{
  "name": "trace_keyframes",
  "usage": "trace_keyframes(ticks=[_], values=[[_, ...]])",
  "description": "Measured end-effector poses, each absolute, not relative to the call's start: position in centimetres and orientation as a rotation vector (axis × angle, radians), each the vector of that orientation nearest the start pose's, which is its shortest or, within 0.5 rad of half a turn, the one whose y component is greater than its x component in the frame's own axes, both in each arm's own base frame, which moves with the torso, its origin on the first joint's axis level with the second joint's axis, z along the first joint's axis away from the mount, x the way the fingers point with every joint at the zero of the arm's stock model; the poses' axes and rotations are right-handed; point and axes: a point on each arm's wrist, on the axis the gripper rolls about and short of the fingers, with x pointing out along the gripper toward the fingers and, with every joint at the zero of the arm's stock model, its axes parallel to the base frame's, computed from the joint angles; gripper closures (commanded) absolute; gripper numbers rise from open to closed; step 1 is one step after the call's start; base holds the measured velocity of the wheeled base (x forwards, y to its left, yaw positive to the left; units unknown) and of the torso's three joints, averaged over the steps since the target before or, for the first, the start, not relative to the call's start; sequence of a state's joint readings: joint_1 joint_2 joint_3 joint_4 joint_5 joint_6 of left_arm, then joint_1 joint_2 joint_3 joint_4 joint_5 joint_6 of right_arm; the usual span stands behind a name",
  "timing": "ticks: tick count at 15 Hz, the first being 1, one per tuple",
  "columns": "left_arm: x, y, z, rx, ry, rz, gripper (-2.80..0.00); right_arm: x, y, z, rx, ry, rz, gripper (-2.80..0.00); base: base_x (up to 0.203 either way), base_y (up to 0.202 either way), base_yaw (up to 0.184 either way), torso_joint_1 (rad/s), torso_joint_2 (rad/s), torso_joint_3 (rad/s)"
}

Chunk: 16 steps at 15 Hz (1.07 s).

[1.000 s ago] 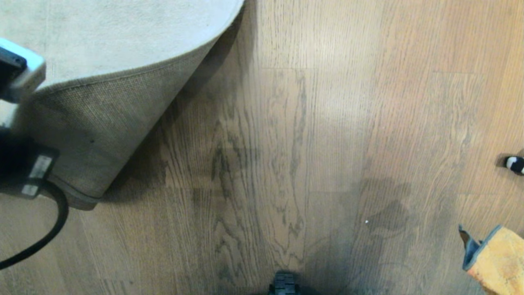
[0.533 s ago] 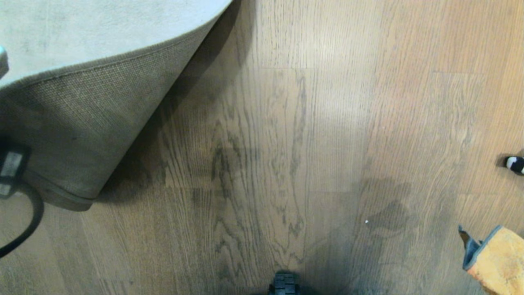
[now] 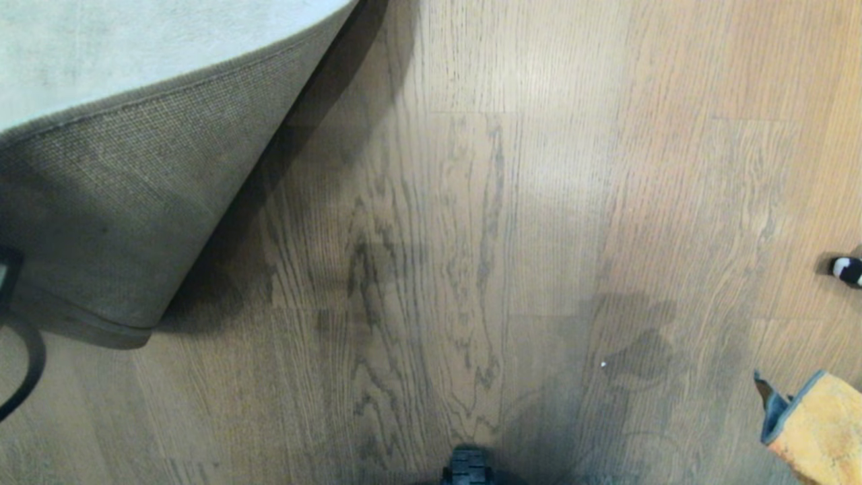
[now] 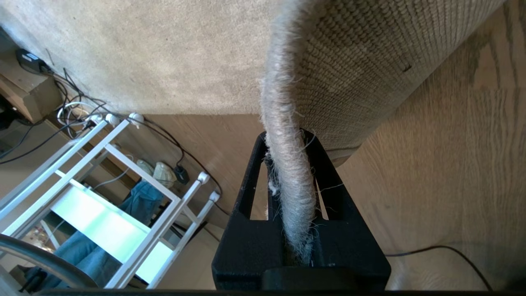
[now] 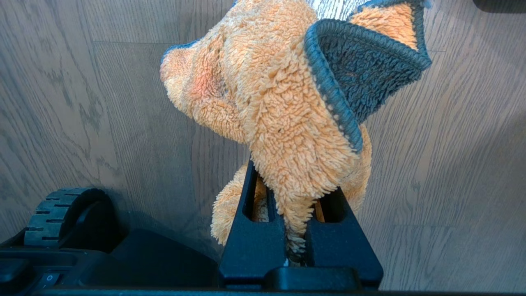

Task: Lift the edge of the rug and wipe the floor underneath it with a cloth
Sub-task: Lift up the carpet

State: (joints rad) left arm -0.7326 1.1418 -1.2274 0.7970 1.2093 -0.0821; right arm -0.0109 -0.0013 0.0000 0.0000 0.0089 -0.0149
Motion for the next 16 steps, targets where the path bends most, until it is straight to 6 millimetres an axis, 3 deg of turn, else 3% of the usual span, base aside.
trace_keyframes(ticks=[16], values=[[10.1,-6.6,28.3,0.47,0.387,0.39,0.0,-2.3,0.0,7.5,-0.015,-0.001,-0.002,0.0,0.0,0.0,0.0,0.0,0.0,0.0]])
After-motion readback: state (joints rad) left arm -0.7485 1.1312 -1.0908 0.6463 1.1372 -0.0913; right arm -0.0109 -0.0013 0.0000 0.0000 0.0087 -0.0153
